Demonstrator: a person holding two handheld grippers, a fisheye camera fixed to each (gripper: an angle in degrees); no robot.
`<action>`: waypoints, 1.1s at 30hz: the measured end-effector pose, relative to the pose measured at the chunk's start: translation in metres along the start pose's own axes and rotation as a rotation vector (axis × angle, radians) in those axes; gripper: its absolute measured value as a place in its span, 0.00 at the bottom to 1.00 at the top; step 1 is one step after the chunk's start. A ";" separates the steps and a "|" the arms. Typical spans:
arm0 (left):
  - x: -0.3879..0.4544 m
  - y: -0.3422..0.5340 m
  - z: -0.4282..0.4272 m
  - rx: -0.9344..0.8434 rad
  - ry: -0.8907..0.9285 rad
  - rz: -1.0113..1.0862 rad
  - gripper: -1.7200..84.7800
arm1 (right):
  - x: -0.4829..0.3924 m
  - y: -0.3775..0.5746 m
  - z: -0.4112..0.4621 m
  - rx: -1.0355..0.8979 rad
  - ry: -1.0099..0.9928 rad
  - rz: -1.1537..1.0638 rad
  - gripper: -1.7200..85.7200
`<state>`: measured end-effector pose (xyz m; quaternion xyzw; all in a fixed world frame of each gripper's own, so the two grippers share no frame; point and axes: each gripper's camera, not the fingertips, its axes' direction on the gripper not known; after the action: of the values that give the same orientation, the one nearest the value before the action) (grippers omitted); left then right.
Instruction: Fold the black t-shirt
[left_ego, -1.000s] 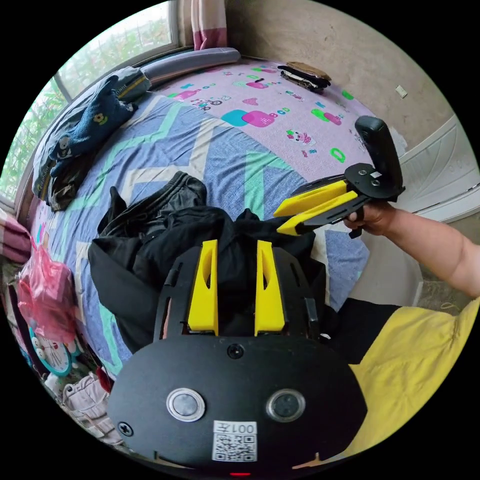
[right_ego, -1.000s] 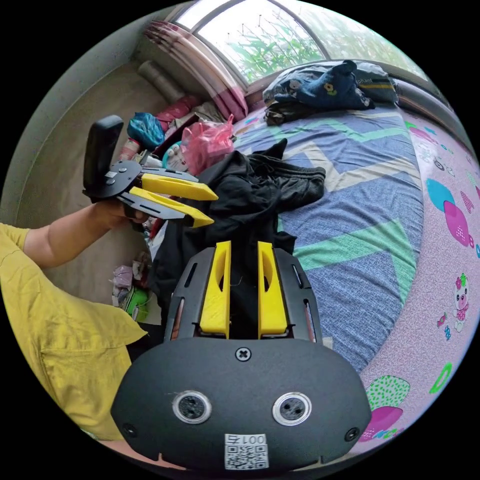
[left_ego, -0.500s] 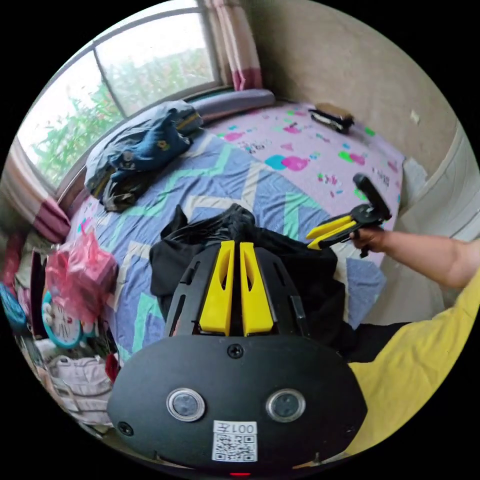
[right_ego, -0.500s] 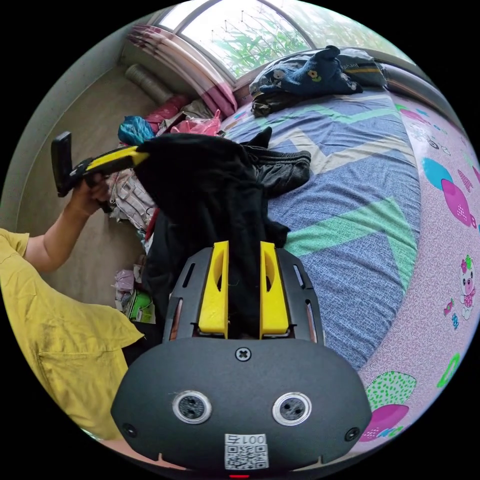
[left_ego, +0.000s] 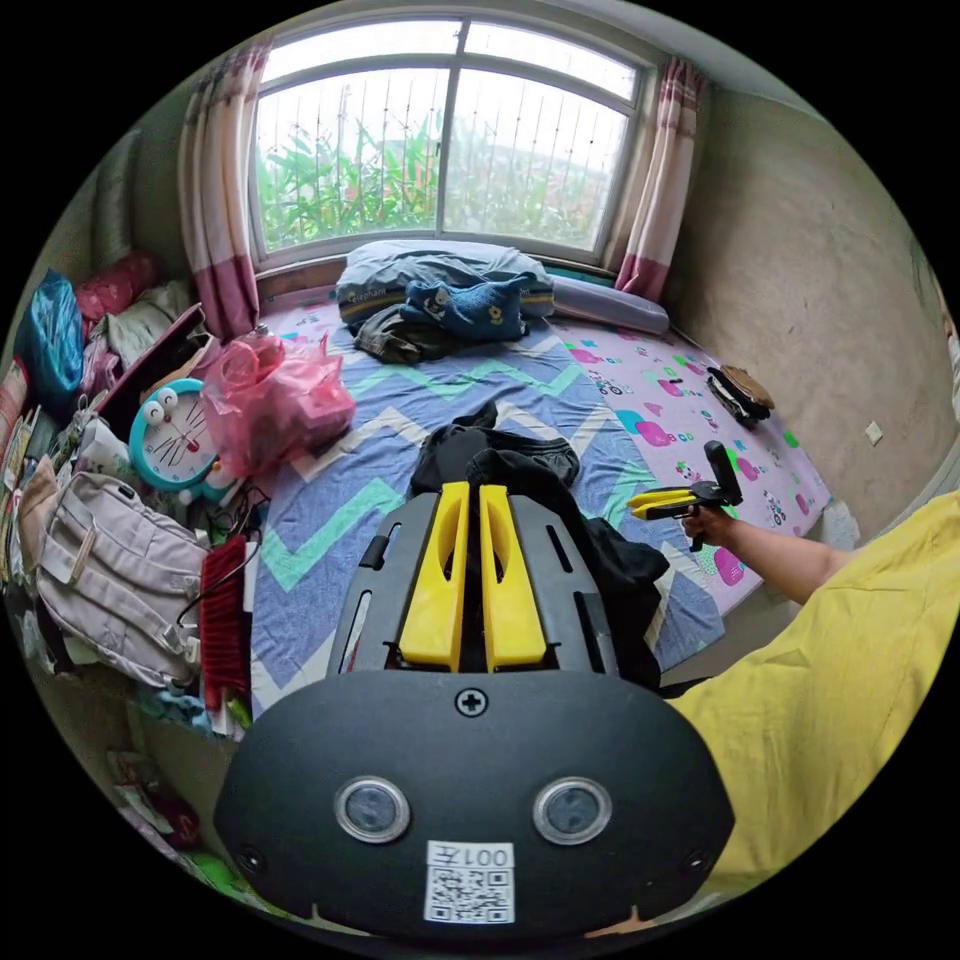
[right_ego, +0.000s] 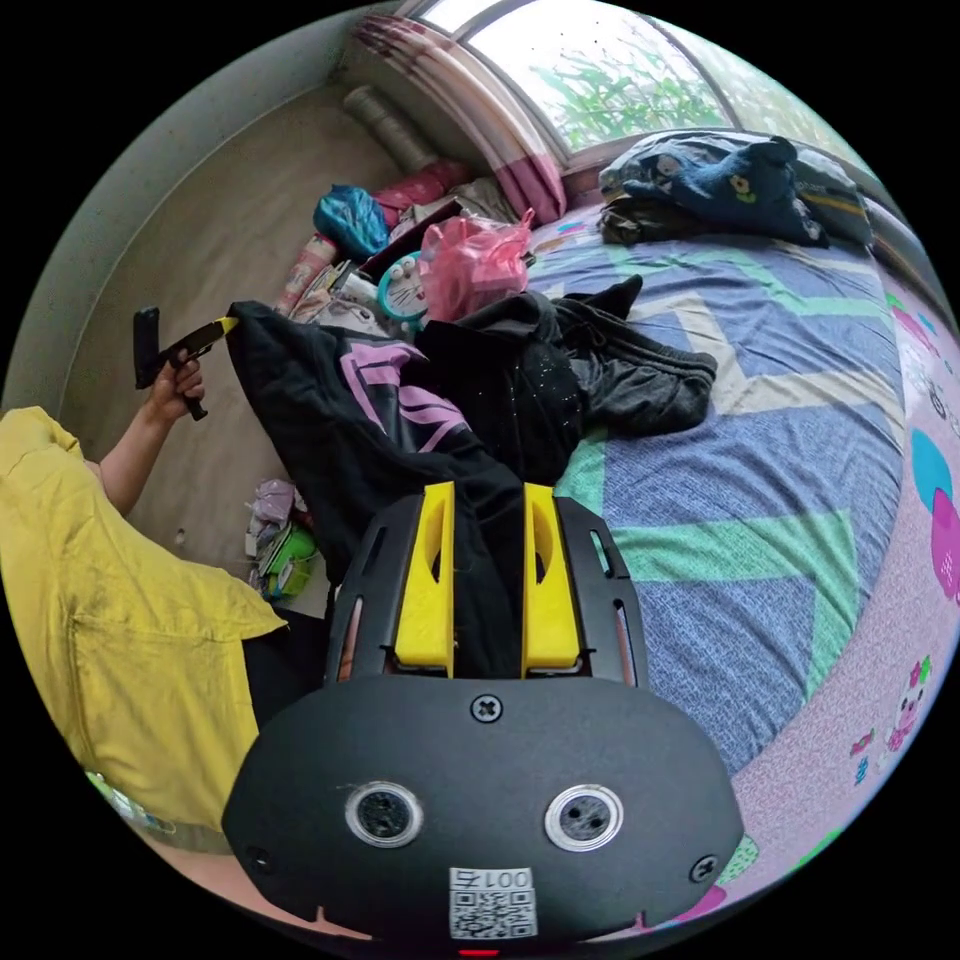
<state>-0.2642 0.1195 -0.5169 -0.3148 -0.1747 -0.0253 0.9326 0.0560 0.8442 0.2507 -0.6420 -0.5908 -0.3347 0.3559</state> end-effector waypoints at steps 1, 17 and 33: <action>-0.003 0.007 -0.001 0.002 0.005 -0.010 0.00 | 0.001 -0.002 0.001 -0.020 -0.023 -0.006 0.14; -0.034 0.062 -0.001 -0.011 0.011 -0.048 0.00 | 0.000 0.020 0.015 -0.292 -0.362 0.038 0.10; -0.044 0.089 -0.020 0.103 0.072 -0.007 0.00 | -0.074 0.028 -0.203 0.199 -0.411 -0.197 0.02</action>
<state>-0.2849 0.1758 -0.5979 -0.2648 -0.1432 -0.0307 0.9531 0.0758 0.6314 0.2916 -0.5977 -0.7406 -0.1703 0.2554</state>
